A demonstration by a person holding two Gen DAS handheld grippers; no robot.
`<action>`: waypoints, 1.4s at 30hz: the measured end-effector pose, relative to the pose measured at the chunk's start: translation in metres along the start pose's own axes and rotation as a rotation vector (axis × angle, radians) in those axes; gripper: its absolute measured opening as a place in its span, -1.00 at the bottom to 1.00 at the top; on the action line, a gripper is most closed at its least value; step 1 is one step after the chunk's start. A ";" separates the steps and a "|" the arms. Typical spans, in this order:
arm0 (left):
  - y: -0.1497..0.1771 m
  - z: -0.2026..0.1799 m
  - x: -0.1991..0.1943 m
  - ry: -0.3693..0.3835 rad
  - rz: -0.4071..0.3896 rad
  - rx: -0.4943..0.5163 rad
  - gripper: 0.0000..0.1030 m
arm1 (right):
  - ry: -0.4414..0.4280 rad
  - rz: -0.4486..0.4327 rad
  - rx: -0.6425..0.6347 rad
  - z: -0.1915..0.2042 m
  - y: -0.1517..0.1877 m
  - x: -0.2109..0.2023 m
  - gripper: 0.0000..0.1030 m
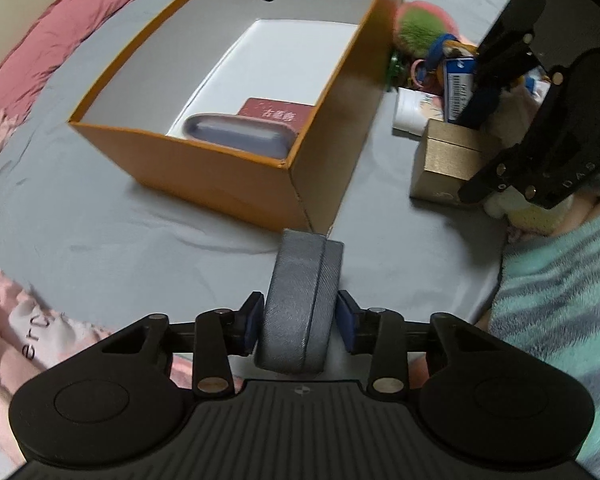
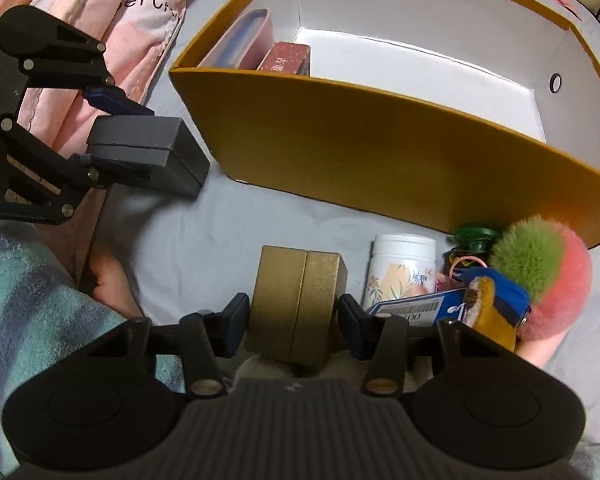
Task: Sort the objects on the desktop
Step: 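Carry the dark grey box and gold box over the orange box with both tools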
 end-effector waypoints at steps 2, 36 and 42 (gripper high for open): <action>0.001 0.001 -0.003 -0.001 0.004 -0.028 -0.24 | -0.012 -0.009 0.009 -0.001 0.001 -0.002 -0.02; -0.111 0.066 -0.074 0.215 -0.278 -0.951 -0.25 | -0.168 -0.448 0.194 -0.100 -0.077 -0.136 -0.05; -0.121 0.062 -0.037 0.158 -0.131 -0.974 -0.25 | -0.238 -0.342 0.270 -0.123 -0.093 -0.079 -0.05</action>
Point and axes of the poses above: each gripper's, at about its wrist camera, not at the fingertips, and x roughly the way its jaws point, z to its left, y to its underside, the point moved 5 cm from there along x, roughly the way its jaws point, and after that the axes turned 11 degrees about z, right-handed, at the moved point
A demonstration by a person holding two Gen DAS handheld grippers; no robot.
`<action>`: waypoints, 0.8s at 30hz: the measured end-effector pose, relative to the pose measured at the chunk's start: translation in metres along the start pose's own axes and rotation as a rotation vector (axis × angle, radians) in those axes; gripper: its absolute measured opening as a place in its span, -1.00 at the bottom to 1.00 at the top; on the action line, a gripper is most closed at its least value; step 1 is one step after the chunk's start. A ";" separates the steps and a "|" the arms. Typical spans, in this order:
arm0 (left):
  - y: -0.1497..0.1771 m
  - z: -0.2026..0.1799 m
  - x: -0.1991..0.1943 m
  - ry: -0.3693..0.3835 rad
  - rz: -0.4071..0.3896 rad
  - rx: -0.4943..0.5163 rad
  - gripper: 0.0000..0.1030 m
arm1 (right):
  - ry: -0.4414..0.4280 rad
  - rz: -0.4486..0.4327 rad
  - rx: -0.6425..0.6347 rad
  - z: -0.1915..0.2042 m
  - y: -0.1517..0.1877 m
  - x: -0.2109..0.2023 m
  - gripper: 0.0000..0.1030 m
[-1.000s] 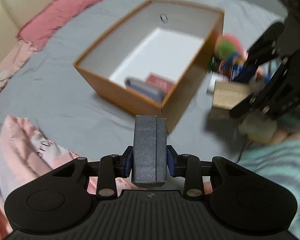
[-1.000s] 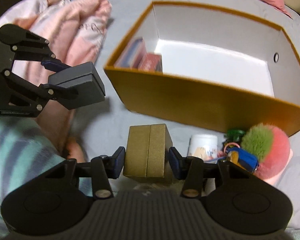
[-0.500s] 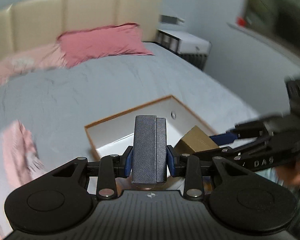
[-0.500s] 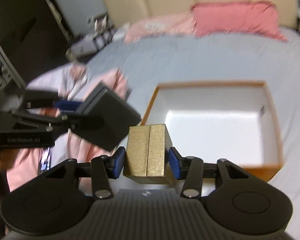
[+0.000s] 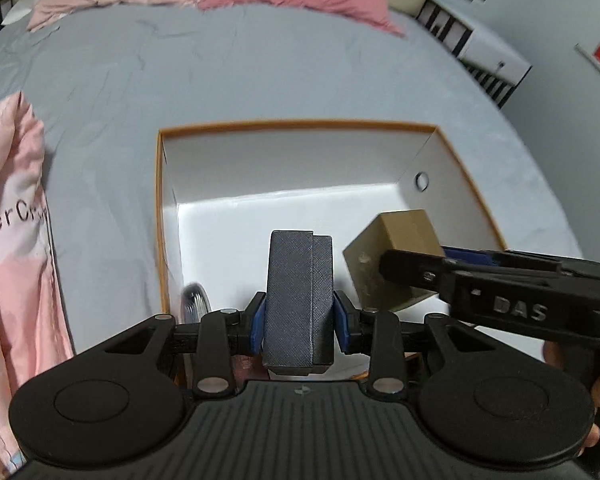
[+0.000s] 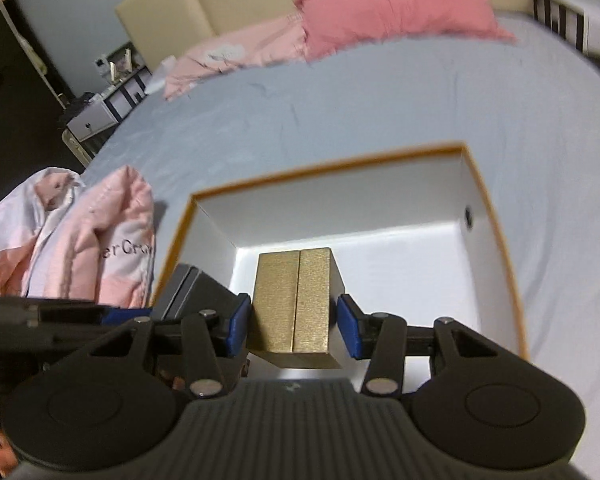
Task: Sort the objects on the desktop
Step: 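Carry the dark grey box and gold box over the orange box with both tools, then lower both boxes into the orange box and open both tools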
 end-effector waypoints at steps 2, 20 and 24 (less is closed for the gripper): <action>0.006 -0.002 0.006 -0.021 0.017 -0.009 -0.25 | -0.018 0.024 0.032 -0.008 0.001 0.012 -0.05; 0.033 -0.018 0.033 -0.198 0.104 -0.010 -0.25 | -0.075 0.183 0.082 -0.029 0.013 0.052 -0.05; 0.031 -0.019 0.039 -0.187 0.136 -0.010 -0.25 | -0.105 0.206 0.081 -0.027 0.016 0.057 -0.05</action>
Point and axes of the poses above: each gripper's, at about its wrist camera, not at the fingertips, and x roughly the way its jaws point, z to its left, y to its underside, the point moved 5 cm from there along x, roughly the way its jaws point, and after that the axes turned 11 degrees about z, right-handed, at the moved point
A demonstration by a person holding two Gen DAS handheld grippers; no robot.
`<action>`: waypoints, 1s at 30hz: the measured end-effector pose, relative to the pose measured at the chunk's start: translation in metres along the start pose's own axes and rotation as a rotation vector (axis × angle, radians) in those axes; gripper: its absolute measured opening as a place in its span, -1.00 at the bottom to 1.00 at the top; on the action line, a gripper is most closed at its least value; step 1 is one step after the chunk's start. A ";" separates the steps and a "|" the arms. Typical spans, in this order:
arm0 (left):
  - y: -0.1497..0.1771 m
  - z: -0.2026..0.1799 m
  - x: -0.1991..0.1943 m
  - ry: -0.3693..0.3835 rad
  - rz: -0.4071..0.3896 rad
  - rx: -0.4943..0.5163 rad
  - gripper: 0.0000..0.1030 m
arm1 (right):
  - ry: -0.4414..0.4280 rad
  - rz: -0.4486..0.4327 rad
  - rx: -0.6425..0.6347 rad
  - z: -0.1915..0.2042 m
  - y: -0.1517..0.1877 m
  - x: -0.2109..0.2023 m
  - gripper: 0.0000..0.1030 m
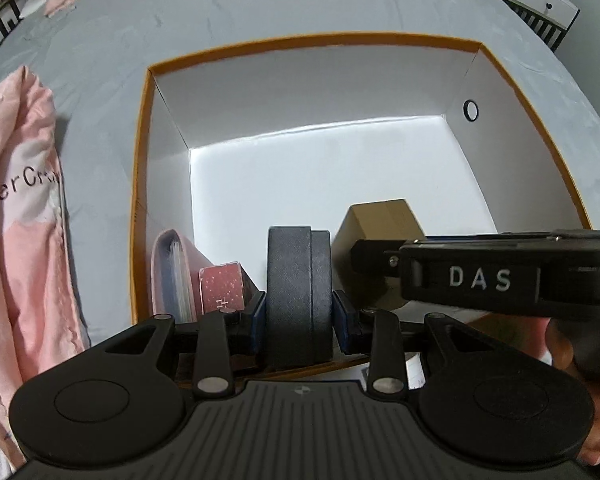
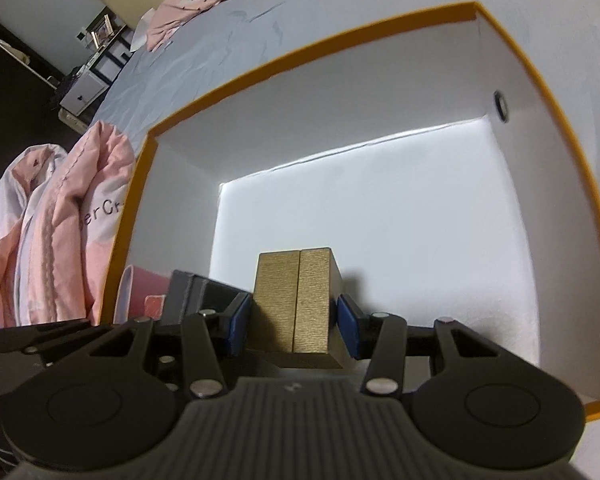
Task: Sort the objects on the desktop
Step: 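Lower both boxes into the orange box and open both tools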
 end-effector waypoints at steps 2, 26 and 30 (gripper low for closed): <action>0.000 0.001 0.002 0.010 -0.001 0.001 -0.25 | 0.000 0.010 -0.009 0.001 0.001 0.003 -0.05; 0.017 0.098 -0.041 0.302 -0.277 -0.238 -0.01 | 0.020 0.045 -0.056 0.017 0.004 0.018 -0.04; 0.019 0.110 -0.029 0.376 -0.264 -0.272 -0.02 | 0.051 0.067 -0.081 0.026 0.005 0.020 -0.04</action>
Point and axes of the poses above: each gripper's, at about its wrist camera, not at the fingertips, and x roughly the way its jaws point, z to its left, y to its underside, the point moved 5 cm from there along x, roughly the way its jaws point, and after that the axes turned 11 degrees about z, right-handed, at the moved point
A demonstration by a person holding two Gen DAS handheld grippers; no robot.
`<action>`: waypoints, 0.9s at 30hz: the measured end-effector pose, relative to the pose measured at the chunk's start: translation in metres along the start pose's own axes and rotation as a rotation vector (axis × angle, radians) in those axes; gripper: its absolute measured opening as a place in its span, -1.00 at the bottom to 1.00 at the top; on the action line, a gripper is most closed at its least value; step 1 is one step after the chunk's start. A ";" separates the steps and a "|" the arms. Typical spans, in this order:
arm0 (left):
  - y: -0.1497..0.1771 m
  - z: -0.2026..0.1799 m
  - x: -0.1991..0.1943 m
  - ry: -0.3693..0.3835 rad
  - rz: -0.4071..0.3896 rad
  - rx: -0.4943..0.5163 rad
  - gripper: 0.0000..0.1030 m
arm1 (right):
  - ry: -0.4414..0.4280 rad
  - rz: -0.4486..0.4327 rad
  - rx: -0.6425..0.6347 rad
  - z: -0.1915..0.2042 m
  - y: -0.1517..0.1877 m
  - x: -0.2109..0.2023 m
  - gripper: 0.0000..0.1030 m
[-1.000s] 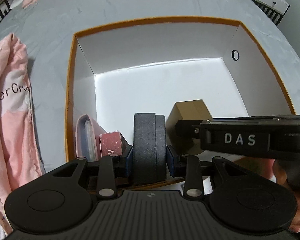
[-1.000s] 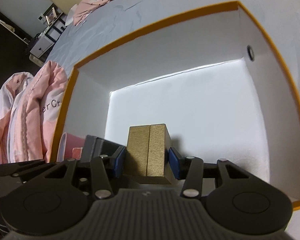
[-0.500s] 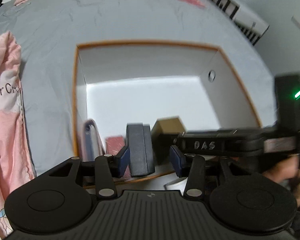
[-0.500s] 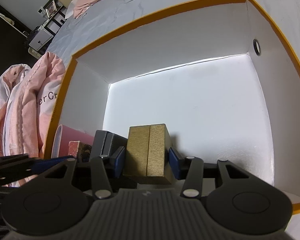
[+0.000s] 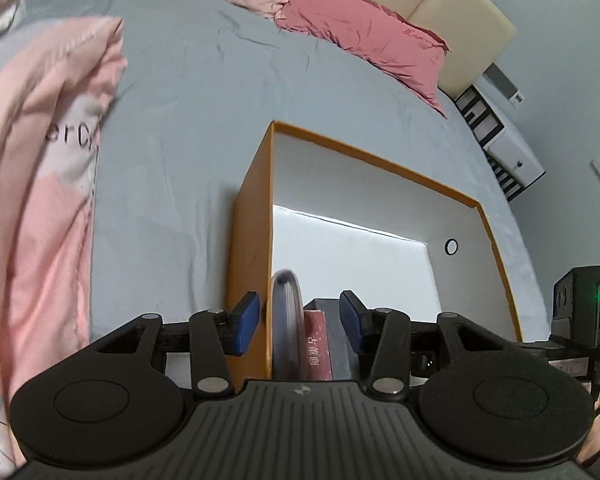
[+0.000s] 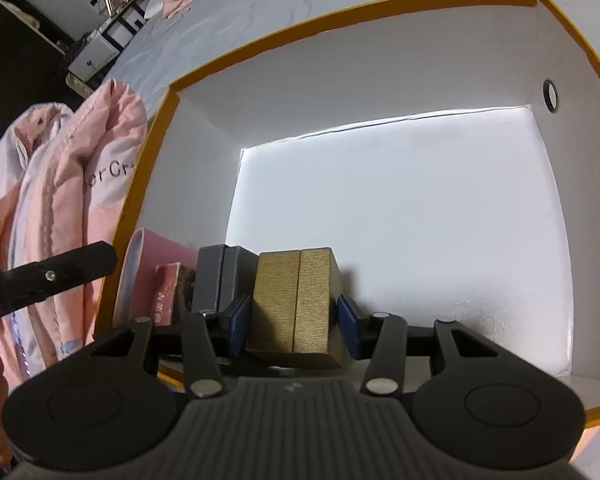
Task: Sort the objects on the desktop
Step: 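Lower both boxes into the orange box and open both tools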
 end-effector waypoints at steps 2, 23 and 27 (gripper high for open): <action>0.000 0.004 0.002 0.015 -0.004 -0.012 -0.03 | 0.016 0.014 -0.001 0.002 0.000 0.000 -0.04; 0.007 0.013 -0.001 0.068 -0.036 -0.021 -0.18 | -0.017 0.072 0.080 -0.001 -0.002 -0.004 -0.29; 0.007 0.013 0.000 0.064 -0.037 -0.018 -0.18 | -0.005 0.074 0.083 -0.005 -0.002 -0.001 -0.50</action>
Point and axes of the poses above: each gripper's, at about its wrist camera, not at the fingertips, and x roughly the way its jaws point, z to its left, y to its underside, the point moved 5 cm from there along x, roughly the way its jaws point, and after that the axes turned 11 degrees about z, right-handed, at the moved point
